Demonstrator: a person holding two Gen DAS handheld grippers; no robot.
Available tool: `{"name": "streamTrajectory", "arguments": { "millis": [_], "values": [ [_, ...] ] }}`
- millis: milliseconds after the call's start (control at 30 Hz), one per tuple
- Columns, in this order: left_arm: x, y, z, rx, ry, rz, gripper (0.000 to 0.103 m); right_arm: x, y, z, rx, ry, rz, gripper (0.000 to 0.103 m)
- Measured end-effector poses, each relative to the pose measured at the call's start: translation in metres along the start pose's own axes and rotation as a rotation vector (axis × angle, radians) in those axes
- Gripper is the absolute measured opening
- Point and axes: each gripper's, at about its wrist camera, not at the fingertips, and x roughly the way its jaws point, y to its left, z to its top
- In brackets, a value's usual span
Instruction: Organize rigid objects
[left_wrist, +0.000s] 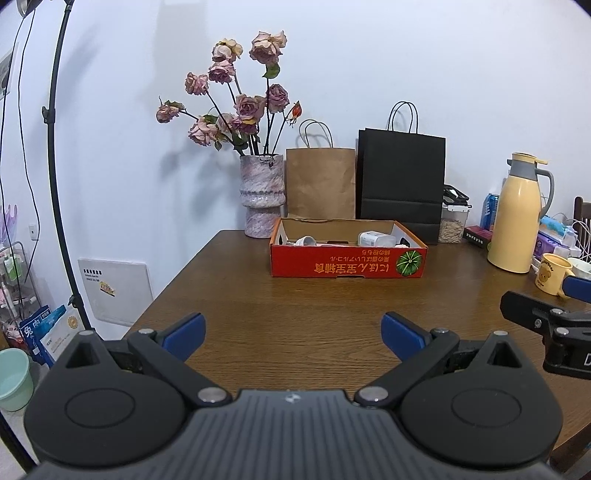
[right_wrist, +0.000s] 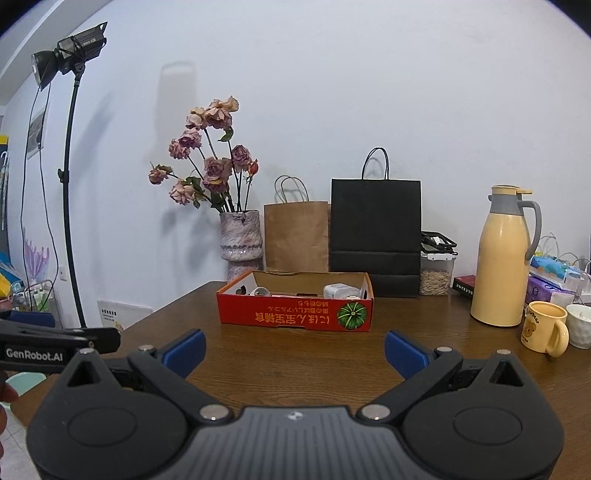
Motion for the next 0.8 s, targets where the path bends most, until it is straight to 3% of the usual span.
{"name": "streamTrajectory", "arguments": {
  "millis": [800],
  "values": [
    [-0.0035,-0.0015,0.0001,0.008,-0.015,-0.014,0.103,0.0007,-0.0013,0.0002,0.000,-0.001,0.002,0.103]
  ]
}}
